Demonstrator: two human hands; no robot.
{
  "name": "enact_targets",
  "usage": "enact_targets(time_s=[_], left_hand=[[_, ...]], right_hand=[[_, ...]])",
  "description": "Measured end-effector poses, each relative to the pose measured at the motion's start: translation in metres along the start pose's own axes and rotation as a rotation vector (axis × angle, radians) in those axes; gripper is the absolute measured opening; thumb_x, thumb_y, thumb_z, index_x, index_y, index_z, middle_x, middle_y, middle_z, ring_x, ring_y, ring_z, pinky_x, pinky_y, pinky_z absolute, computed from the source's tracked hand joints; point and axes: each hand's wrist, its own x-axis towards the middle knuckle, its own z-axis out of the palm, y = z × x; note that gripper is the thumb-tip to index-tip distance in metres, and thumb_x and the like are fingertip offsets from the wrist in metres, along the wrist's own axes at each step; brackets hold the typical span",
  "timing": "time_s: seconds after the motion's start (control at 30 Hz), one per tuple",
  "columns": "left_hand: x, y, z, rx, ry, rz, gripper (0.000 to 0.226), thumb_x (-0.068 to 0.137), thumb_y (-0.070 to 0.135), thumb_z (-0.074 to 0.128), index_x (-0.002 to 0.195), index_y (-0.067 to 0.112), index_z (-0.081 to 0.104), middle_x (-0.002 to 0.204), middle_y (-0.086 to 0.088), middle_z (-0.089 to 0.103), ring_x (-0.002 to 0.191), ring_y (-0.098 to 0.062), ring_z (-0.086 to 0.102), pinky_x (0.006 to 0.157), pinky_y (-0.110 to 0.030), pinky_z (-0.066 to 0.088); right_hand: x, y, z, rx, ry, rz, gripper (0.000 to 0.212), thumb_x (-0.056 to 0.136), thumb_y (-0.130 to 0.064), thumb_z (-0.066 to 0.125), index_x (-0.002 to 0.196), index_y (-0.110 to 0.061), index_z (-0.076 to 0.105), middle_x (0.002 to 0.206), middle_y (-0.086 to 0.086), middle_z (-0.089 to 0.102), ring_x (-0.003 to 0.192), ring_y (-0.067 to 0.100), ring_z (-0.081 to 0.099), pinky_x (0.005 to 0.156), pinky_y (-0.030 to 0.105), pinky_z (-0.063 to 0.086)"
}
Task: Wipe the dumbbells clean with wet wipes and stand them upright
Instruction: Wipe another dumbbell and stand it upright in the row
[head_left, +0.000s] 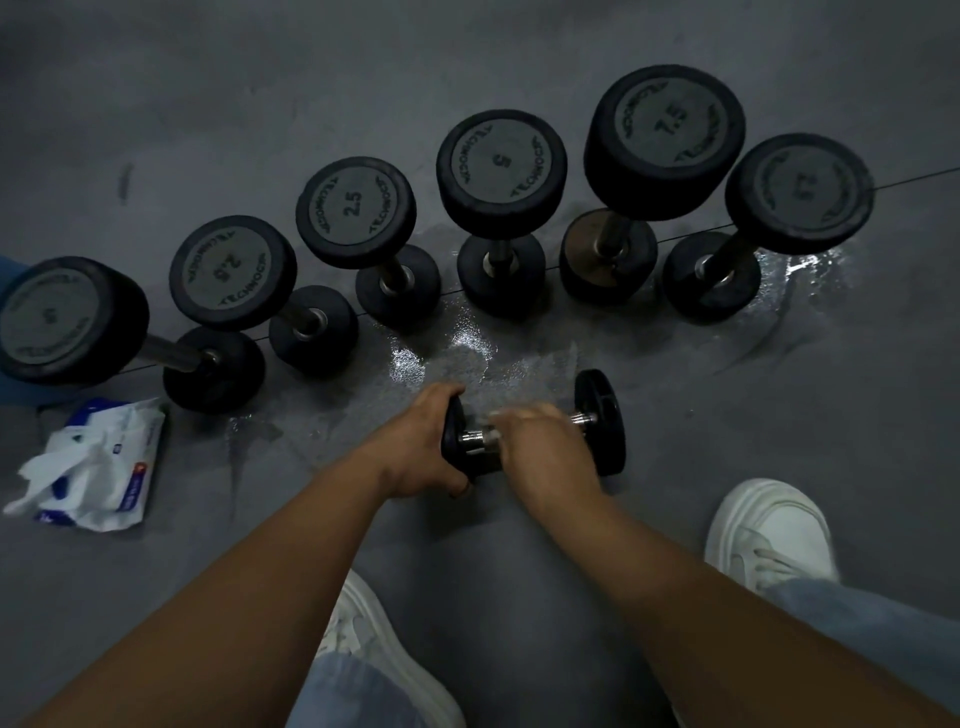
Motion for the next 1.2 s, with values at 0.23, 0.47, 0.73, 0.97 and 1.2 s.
enact_targets(time_s=[0.23,0.47,0.73,0.97,1.2], left_hand=[[0.004,0.002,-0.006,0.036,-0.037,-0.009,0.123,0.052,0.024,0.093,0.152,0.019,0.021,0.147,0.000,0.033,0.127,-0.016,0.043,0.098,-0.016,0.035],[0.006,0.010,-0.015,0.129,-0.067,-0.029,0.123,0.053,0.031,0.094,0.152,0.018,0.024,0.146,-0.003,0.037,0.128,-0.018,0.043,0.100,-0.018,0.034],[-0.016,-0.002,0.011,-0.182,-0.167,-0.206,0.112,0.051,0.056,0.087,0.146,0.023,0.036,0.135,0.003,0.051,0.117,-0.012,0.051,0.095,-0.021,0.040],[-0.039,-0.007,0.009,-0.125,0.123,-0.053,0.072,0.080,0.048,0.077,0.140,0.020,0.049,0.135,0.001,0.057,0.124,-0.015,0.054,0.103,-0.025,0.041],[-0.053,0.006,0.062,-0.076,0.245,-0.079,0.128,0.063,0.058,0.083,0.157,0.021,0.005,0.164,0.000,0.003,0.150,-0.013,0.008,0.119,-0.027,0.016]], right_hand=[[-0.005,-0.012,0.004,-0.149,0.083,0.049,0.027,0.092,-0.027,0.048,0.112,-0.026,0.066,0.112,-0.006,0.065,0.107,0.020,0.053,0.085,0.035,0.036],[0.006,0.000,0.001,-0.256,-0.124,-0.077,0.029,0.092,-0.024,0.048,0.121,-0.025,0.050,0.123,0.001,0.056,0.117,0.024,0.050,0.099,0.040,0.029],[0.033,0.019,-0.028,-0.339,-0.466,-0.348,0.020,0.084,-0.021,0.057,0.102,-0.027,0.064,0.104,0.001,0.067,0.101,0.024,0.062,0.079,0.029,0.041],[-0.019,0.011,0.020,0.346,0.176,-0.162,0.031,0.081,-0.020,0.041,0.093,-0.020,0.070,0.096,0.000,0.069,0.093,0.021,0.062,0.084,0.029,0.046],[-0.015,0.017,0.010,-0.011,0.145,-0.039,0.044,0.077,-0.017,0.048,0.117,-0.032,0.059,0.120,-0.014,0.058,0.114,0.017,0.049,0.084,0.035,0.041]])
